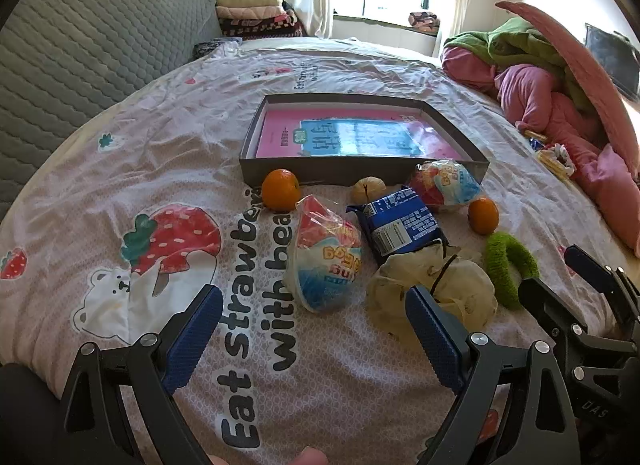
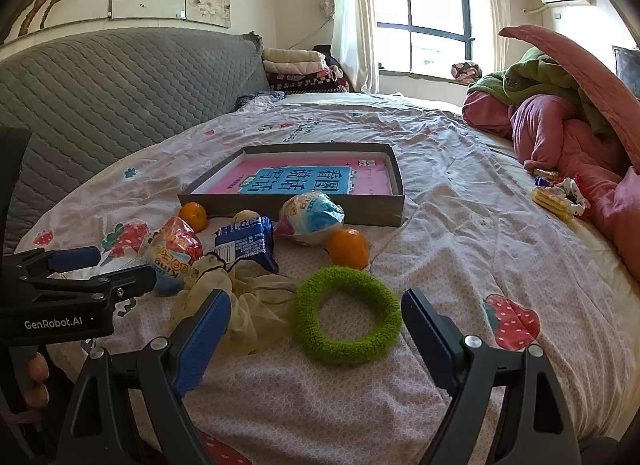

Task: Organize objects
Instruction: 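Move both tools toward the objects in front of the tray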

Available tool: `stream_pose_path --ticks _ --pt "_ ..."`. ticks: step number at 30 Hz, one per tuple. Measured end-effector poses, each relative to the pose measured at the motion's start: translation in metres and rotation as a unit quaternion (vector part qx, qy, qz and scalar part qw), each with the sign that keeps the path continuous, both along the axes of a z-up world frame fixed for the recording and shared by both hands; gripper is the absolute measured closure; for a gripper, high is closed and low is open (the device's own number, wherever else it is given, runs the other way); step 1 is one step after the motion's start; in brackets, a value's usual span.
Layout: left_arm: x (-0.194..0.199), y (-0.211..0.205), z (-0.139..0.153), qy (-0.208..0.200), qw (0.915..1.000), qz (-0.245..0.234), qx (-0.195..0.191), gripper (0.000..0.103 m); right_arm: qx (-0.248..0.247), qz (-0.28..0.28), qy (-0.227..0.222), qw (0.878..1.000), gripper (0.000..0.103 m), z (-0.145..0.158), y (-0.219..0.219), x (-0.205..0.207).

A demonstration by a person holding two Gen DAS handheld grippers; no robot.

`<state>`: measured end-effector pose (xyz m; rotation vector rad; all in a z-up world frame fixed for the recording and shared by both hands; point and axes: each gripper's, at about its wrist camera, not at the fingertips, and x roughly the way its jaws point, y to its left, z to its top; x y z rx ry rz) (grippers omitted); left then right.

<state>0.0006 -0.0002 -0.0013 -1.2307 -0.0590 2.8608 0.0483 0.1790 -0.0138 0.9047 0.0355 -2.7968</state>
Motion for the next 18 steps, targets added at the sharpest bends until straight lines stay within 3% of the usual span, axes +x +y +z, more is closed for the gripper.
stream_pose_path --ticks 18 --pt "0.0025 0.0001 0.0057 0.004 0.9999 -0.01 0.003 0.01 0.003 -0.004 0.011 1.0 0.016 0.0049 -0.0008 0.0026"
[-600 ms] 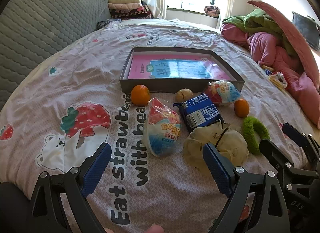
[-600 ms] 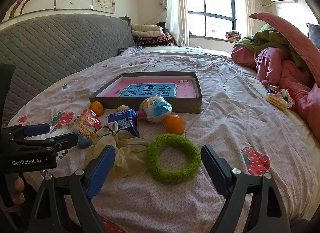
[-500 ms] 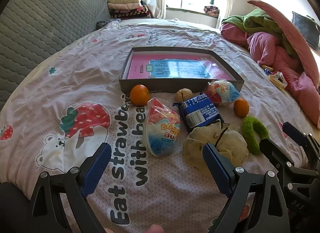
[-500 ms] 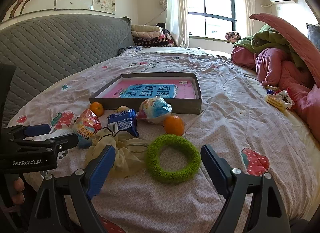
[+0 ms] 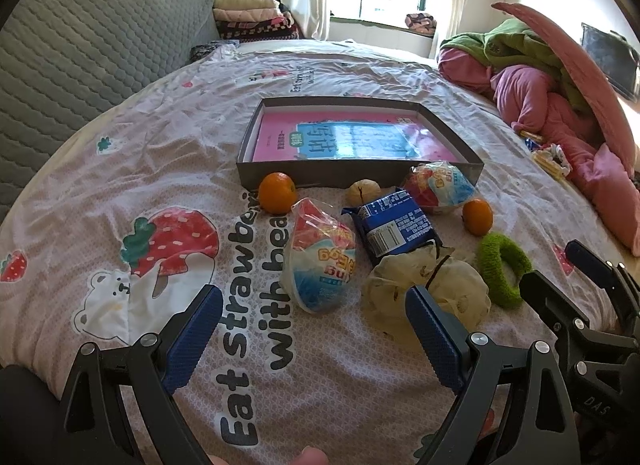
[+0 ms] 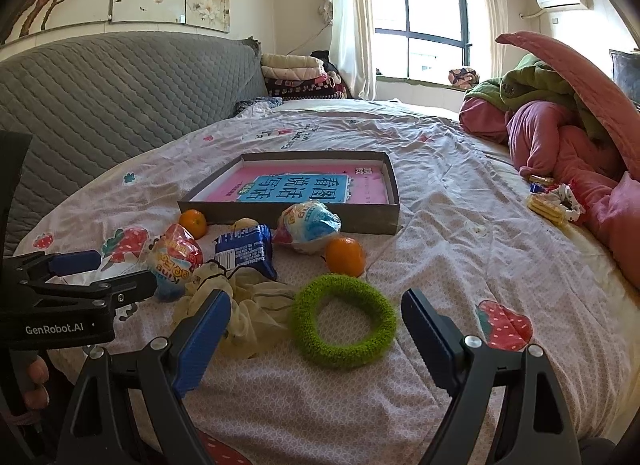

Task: Organize objects
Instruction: 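Move both tools toward the objects in front of the tray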

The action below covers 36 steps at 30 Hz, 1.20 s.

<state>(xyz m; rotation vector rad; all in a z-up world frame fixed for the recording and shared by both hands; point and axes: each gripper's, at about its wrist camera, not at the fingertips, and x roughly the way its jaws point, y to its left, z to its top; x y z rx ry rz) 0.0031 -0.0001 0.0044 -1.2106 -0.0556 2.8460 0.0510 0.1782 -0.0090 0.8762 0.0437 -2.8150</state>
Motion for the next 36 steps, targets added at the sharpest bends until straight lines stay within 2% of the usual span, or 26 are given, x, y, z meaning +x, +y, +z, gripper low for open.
stream_pose_path --ticks 22,36 --pt "0.004 0.002 0.0 -0.006 1.0 -0.008 -0.001 0.01 0.006 -0.004 0.003 1.0 0.016 0.003 0.001 0.002" --pt "0.004 -0.007 -0.013 -0.037 0.9993 -0.007 0.001 0.01 0.006 0.001 -0.017 1.0 0.016 -0.002 0.007 0.009"
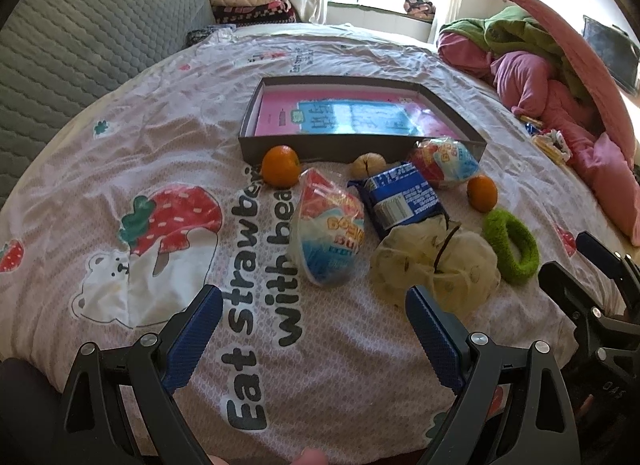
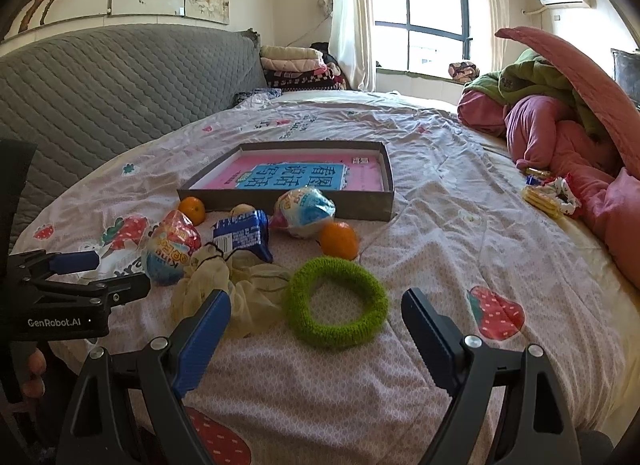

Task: Organize objects
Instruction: 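Move both tools toward the objects in front of the tray, then grasp the green fuzzy ring with the right tool while the left tool grasps the wrapped toy egg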

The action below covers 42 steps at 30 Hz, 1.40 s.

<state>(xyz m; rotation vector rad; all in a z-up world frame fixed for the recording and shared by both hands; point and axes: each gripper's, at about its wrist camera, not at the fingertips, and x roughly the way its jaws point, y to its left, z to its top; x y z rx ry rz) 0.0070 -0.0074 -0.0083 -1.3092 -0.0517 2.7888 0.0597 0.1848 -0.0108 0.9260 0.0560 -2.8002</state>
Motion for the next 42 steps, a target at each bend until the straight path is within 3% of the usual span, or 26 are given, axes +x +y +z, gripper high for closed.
stream_pose_path --ticks 15,26,35,37,42 --pt "-0.004 -0.005 -0.015 -0.018 0.9998 0.003 0.005 0.01 0.013 -0.024 -0.047 0.999 0.016 -0.02 0.012 -0.005" --pt "-0.012 -0.007 -0.015 0.008 0.9998 -0.008 0.019 0.01 0.06 -0.012 -0.04 0.997 0.019 -0.029 0.003 -0.01" --pt "-0.026 -0.006 -0.021 0.007 0.9998 -0.009 0.015 0.01 0.111 -0.001 -0.051 0.993 0.03 -0.041 -0.009 -0.025" --pt "-0.032 -0.006 -0.022 0.006 0.9999 -0.006 0.015 0.01 0.128 0.008 -0.053 0.99 0.04 -0.045 -0.015 -0.03" --pt "-0.045 -0.007 -0.024 0.009 0.9999 0.003 0.011 0.01 0.146 0.023 -0.052 0.988 0.051 -0.048 -0.022 -0.038"
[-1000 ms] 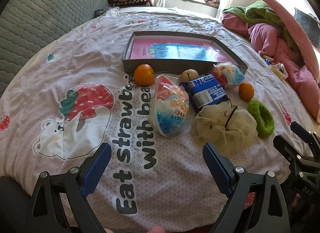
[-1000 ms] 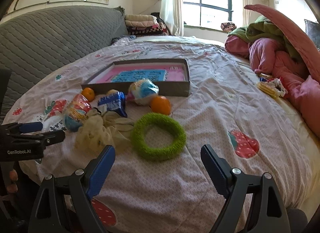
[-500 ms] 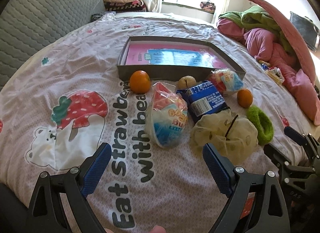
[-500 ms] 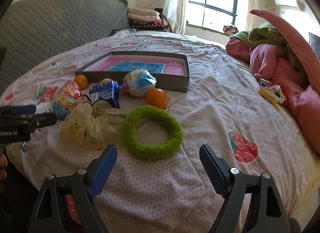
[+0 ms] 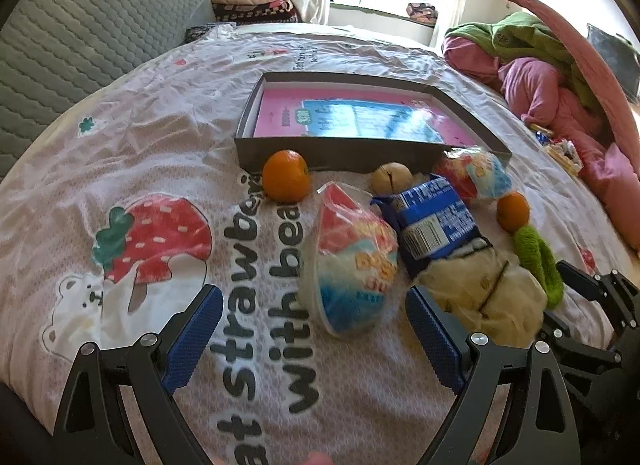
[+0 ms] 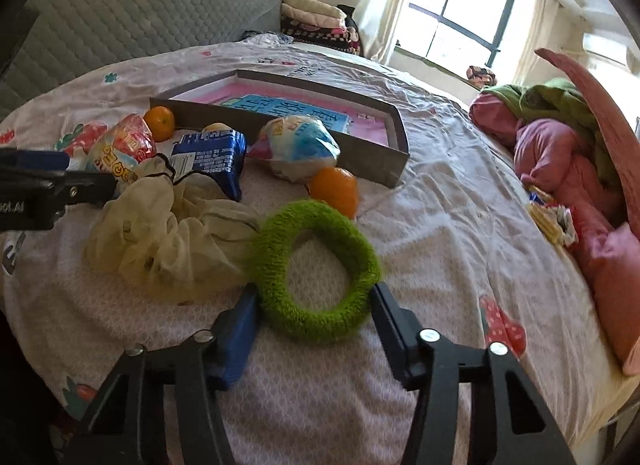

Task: Organize objects
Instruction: 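Grasp the green fuzzy ring with the right tool while the left tool grasps the wrapped toy egg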

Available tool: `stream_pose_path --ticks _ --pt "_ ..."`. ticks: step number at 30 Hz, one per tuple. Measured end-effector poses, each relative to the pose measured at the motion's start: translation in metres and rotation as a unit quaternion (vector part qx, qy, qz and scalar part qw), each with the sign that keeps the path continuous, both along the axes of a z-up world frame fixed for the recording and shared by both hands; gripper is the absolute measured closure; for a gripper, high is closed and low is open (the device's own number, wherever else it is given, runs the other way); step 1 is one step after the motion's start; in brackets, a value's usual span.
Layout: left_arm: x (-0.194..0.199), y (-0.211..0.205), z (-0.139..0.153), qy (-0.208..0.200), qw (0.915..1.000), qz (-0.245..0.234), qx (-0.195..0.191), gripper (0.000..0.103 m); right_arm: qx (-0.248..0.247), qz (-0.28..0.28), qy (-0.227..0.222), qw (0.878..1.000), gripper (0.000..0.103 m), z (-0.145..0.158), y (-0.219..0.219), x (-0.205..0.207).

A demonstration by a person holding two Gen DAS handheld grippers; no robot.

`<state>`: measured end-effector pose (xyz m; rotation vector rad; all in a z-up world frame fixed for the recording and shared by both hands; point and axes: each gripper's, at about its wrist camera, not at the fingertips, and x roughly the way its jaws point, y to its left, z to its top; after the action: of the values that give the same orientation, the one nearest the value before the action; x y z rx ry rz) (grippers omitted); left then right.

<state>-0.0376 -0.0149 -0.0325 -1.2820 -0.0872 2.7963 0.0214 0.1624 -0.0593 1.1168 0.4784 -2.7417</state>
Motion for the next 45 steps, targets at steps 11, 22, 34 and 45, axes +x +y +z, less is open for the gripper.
stream_pose_path --ticks 11,22,34,45 --pt "-0.024 0.0 -0.017 -0.016 0.9999 0.003 0.002 0.01 -0.044 0.009 0.002 0.999 0.073 0.0 0.013 -0.01" --pt "-0.028 -0.005 -0.019 -0.009 0.9993 -0.021 0.031 0.017 -0.097 0.01 0.038 0.994 0.085 0.016 0.026 -0.003" --pt "-0.022 -0.008 -0.013 0.006 0.998 -0.037 0.052 0.05 -0.101 0.024 0.06 0.993 0.085 0.022 0.021 0.003" --pt "-0.007 0.004 0.004 0.049 0.9958 -0.066 0.041 0.05 -0.097 0.044 0.098 0.989 0.085 0.038 0.011 0.009"
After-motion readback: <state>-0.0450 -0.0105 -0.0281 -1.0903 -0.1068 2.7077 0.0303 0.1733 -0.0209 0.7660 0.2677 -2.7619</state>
